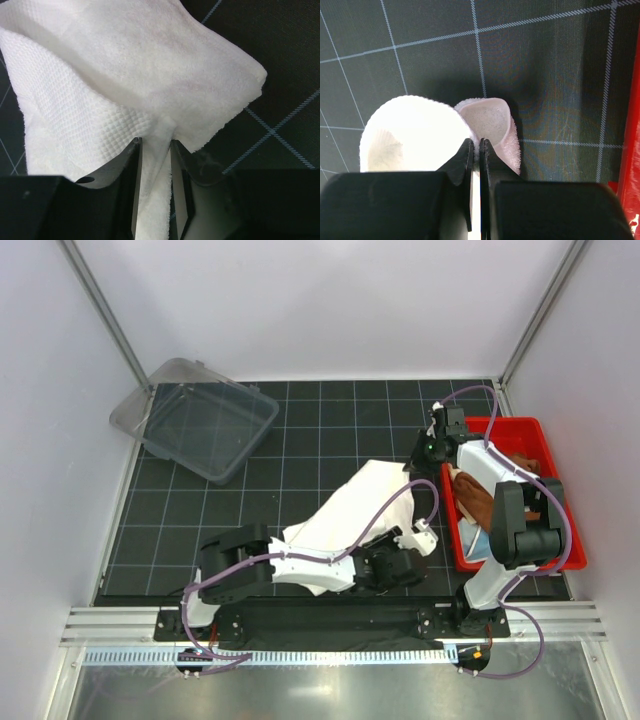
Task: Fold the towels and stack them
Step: Flatten out the crumpled towel
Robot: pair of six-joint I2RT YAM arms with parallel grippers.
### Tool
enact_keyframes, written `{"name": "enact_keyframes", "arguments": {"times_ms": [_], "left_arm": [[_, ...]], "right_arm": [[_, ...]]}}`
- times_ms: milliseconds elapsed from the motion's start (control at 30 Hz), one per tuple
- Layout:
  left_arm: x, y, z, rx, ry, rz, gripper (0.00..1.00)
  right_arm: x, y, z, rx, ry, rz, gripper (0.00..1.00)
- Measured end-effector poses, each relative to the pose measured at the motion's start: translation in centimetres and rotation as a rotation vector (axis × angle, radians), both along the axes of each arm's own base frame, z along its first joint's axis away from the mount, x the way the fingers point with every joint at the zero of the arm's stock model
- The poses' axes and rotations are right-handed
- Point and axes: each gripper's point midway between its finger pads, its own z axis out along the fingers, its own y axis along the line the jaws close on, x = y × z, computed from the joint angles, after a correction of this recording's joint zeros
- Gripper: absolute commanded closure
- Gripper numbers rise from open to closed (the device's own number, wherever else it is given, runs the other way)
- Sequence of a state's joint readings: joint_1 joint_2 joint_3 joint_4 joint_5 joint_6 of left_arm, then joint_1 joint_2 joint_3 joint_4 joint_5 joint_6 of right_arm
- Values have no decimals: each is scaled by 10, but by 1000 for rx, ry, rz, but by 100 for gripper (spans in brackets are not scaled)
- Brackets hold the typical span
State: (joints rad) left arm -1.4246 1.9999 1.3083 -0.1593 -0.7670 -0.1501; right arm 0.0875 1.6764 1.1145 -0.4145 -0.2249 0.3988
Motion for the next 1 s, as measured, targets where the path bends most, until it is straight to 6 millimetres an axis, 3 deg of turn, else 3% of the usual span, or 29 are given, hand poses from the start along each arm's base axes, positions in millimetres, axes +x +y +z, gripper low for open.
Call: {"name": "enact_keyframes", "arguments": {"times_ms": [100, 133, 200, 300, 433, 567, 700, 767, 900, 967, 1000], "left_arm": [[0, 0, 0, -2, 3, 2, 81], [0, 0, 0, -6, 5, 2, 91], [-1, -1, 1, -17, 16, 0, 100], [-3, -2, 11, -54, 38, -3, 100], [6, 5, 39, -158, 100, 30, 100], [39, 32, 78, -296, 168, 130, 100], [73, 71, 96, -395, 223, 248, 100], [86, 90, 91, -415, 259, 304, 100], [97, 124, 56, -400, 362, 391, 100], [93, 129, 44, -387, 406, 397, 99], [90, 127, 40, -386, 426, 392, 94]], "right_arm": [[0, 0, 0, 0, 0, 0, 99], [0, 0, 0, 0, 0, 1, 99], [0, 0, 0, 0, 0, 1, 99], [0, 0, 0, 0, 0, 1, 99], [0, 0, 0, 1, 1, 2, 99], [-1, 2, 1, 8, 2, 9, 99], [-9, 8, 4, 43, -3, 27, 99], [-15, 11, 4, 63, -4, 33, 99], [-20, 21, 3, 117, -2, 42, 99], [-22, 28, 2, 138, -1, 49, 99], [-23, 32, 1, 146, -3, 56, 99]]}}
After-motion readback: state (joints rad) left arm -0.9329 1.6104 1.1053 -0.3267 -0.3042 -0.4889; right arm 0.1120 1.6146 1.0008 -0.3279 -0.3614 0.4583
